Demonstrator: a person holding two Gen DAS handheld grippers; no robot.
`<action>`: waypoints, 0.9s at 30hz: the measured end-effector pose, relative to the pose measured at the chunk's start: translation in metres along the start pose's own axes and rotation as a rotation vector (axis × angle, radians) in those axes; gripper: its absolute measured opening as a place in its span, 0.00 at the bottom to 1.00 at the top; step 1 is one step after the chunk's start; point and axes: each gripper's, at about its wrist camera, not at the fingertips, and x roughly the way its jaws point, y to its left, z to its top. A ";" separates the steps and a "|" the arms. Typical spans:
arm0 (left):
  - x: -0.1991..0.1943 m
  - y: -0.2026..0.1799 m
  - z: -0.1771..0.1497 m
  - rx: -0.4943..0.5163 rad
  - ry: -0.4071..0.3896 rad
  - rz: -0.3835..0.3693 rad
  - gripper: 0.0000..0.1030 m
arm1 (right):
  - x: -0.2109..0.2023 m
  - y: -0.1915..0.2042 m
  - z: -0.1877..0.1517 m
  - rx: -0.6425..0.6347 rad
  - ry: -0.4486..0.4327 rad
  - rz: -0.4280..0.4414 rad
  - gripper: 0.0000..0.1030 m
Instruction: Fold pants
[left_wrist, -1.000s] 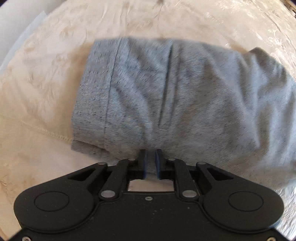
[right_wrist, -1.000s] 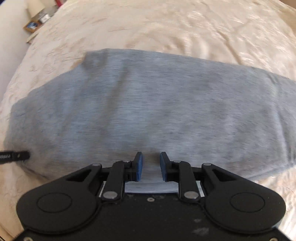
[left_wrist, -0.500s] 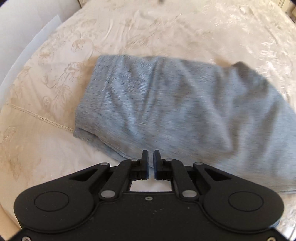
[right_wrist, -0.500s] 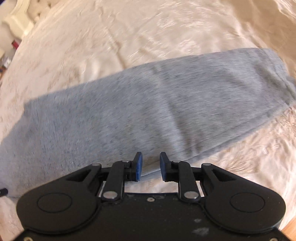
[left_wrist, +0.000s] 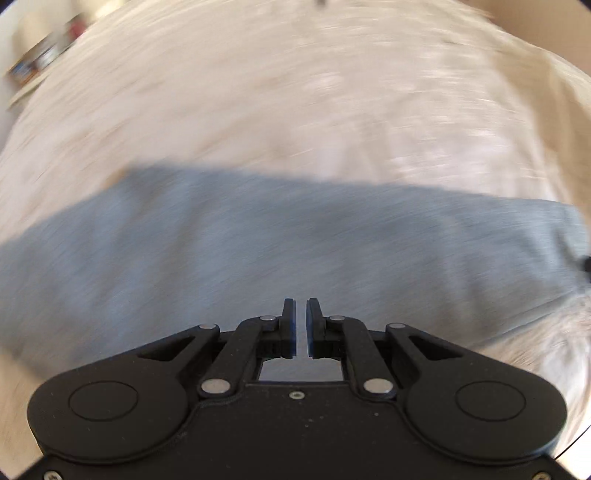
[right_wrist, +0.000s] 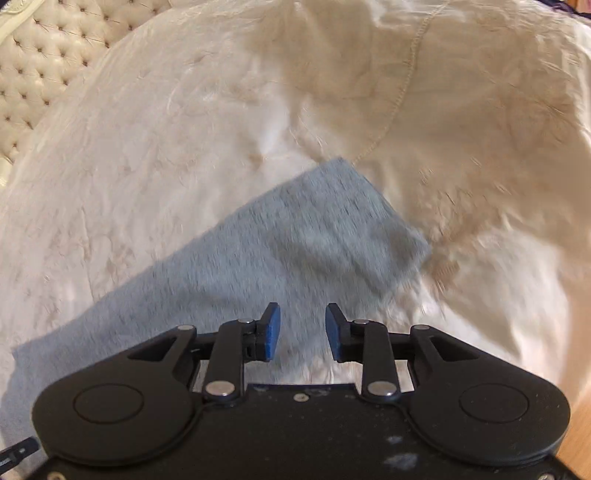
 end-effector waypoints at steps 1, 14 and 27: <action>0.007 -0.019 0.010 0.025 -0.001 -0.015 0.16 | 0.006 0.001 0.007 -0.008 0.019 0.016 0.30; 0.066 -0.109 0.097 -0.031 0.051 -0.049 0.16 | 0.082 -0.014 0.046 -0.154 0.103 -0.038 0.12; 0.088 -0.131 0.074 0.042 0.031 0.044 0.16 | 0.068 -0.039 0.052 -0.160 0.119 0.049 0.09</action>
